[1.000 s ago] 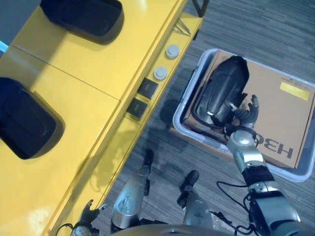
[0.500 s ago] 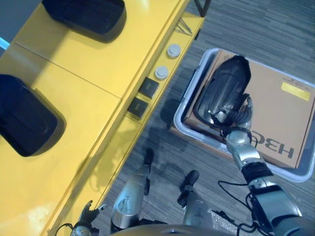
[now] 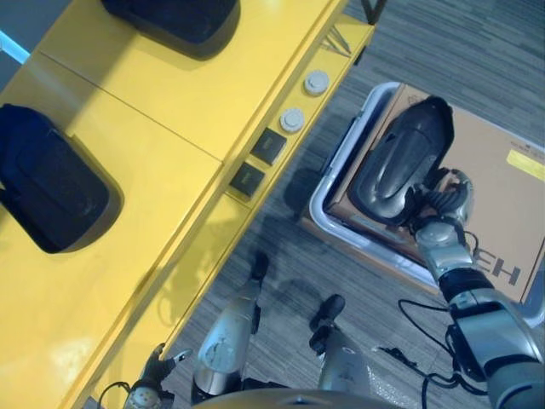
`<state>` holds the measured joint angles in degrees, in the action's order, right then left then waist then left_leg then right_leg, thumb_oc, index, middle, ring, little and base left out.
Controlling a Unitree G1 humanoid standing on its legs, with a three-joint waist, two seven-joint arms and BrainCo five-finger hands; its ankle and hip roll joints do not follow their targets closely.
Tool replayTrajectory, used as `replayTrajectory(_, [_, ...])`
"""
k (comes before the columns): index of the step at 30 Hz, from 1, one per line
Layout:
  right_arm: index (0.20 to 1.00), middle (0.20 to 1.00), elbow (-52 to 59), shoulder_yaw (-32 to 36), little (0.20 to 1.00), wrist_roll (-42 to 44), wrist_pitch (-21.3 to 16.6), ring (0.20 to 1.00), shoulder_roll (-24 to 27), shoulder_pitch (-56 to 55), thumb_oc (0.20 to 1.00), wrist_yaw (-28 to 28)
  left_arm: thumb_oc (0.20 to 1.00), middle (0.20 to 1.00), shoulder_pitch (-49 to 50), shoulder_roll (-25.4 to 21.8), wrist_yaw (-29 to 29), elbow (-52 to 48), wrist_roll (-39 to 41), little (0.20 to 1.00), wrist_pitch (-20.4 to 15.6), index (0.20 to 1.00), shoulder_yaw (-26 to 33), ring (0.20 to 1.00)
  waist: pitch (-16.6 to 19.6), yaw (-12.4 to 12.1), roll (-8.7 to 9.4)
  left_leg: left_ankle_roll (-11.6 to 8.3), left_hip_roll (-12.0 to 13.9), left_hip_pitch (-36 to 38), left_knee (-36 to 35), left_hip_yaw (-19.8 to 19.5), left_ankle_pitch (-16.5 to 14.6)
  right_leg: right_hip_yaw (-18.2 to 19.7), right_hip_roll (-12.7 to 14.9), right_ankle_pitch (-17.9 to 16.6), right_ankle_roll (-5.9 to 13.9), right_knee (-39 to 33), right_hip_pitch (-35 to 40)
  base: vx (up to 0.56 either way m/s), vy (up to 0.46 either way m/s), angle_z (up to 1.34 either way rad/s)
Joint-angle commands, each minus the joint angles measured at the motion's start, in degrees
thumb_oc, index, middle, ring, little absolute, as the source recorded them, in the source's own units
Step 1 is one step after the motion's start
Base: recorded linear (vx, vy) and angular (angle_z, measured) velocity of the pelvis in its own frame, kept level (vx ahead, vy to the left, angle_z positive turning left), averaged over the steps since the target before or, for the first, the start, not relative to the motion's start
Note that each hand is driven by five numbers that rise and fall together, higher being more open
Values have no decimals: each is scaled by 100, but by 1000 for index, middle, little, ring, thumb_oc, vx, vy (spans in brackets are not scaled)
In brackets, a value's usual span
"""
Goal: Move parts from the plastic box to the shelf.
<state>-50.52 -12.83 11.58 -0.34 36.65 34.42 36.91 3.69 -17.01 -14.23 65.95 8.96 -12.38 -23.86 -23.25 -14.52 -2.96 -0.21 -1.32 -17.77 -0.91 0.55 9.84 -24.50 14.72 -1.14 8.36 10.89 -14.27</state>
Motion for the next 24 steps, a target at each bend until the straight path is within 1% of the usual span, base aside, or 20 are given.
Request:
replayTrajectory(1, [200,200,-124,-262,200,345,66,200,-41,-393,200,-107,1000,1000,-162,-177,-70,76,112,1000,37,1000,-104,1000,-23,-116,114,-130,111,-272,340,68,-567,437,135,-177,226,-259,-191,-11,-3,4])
replayTrajectory(7, [200,200,105,-205,200,423,76,200,-7,-399,200,-133,1000,1000,-158,-186,-68,40,149,1000,18,1000,-92,1000,-26,-72,133,-136,127,-255,347,98,-573,467,115,-178,230,-253,-197,0,0,0])
replayTrajectory(9, [200,200,88,-191,200,484,-8,200,-16,-401,200,-142,1000,1000,-154,-186,-101,53,147,1000,-27,1000,-85,1000,-8,-73,144,-138,144,-228,344,119,-585,456,115,-179,234,-266,-169,-15,-38,-1])
replayTrajectory(10, [200,200,75,-183,200,625,-135,200,-19,-405,200,-128,1000,1000,-162,-185,-128,65,187,1000,-67,1000,-94,1000,16,-71,149,-141,153,-195,330,131,-594,449,113,-176,236,-282,-136,-7,-44,-1])
replayTrajectory(12, [200,200,88,-149,200,735,-268,200,-35,-419,200,-99,1000,1000,-159,-181,-149,69,183,1000,-99,1000,-80,1000,41,-72,155,-143,161,-162,322,145,-601,437,116,-177,239,-297,-98,3,-46,-1])
replayTrajectory(13, [200,200,150,-66,200,878,-409,200,-55,-450,200,-30,1000,1000,-156,-190,-151,82,180,1000,-161,1000,-42,1000,91,-62,163,-143,167,-103,300,167,-612,427,113,-178,244,-325,-42,9,-42,0])
replayTrajectory(15, [200,200,205,-9,200,986,-495,200,-67,-480,200,1,1000,1000,-158,-191,-165,78,172,1000,-201,1000,-26,1000,121,-52,168,-145,174,-68,285,181,-615,426,110,-176,246,-339,-8,14,-43,-2])
replayTrajectory(17, [200,200,462,231,200,1136,-647,200,-56,-548,200,100,1000,1000,-128,-184,-235,51,220,1000,-336,1000,10,1000,220,-18,181,-157,197,94,206,221,-620,420,86,-168,250,-400,134,41,-89,-8])
replayTrajectory(18, [200,200,957,514,200,1185,-638,200,-44,-657,200,218,1000,1000,-147,-210,-191,-22,370,1000,-594,1000,155,1000,396,55,227,-178,244,328,121,305,-641,426,52,-165,259,-497,344,77,-134,-12])
replayTrajectory(19, [200,200,1174,644,200,1250,-711,200,-65,-752,200,303,1000,1000,-160,-230,-141,-111,377,1000,-768,1000,226,1000,473,90,251,-185,266,449,80,343,-654,419,39,-175,268,-556,458,128,-169,-13])
replayTrajectory(20, [200,200,1512,827,200,1219,-710,200,-103,-932,200,299,1000,1000,-175,-252,-64,-361,363,1000,-790,1000,315,1000,601,140,278,-201,300,625,8,407,-661,415,19,-198,279,-657,633,118,-143,-12])
replayTrajectory(22, [200,200,2094,970,200,1034,-532,200,-188,-1169,200,327,1000,1000,-183,-260,107,-884,451,1000,-734,1000,414,1000,779,207,323,-209,343,853,-85,478,-672,406,-9,-235,290,-788,856,115,-132,-15])
replayTrajectory(23, [200,200,2179,989,200,1006,-513,200,-201,-1203,200,332,1000,1000,-186,-253,177,-951,503,1000,-752,1000,429,1000,809,220,330,-210,350,892,-95,489,-674,409,-12,-242,291,-803,891,95,-97,-14])
replayTrajectory(24, [200,200,2375,1001,200,949,-415,200,-257,-1253,200,372,1000,1000,-200,-241,288,-1145,579,1000,-700,1000,467,1000,874,244,344,-209,363,971,-125,515,-676,412,-23,-255,290,-842,964,87,-66,-22])
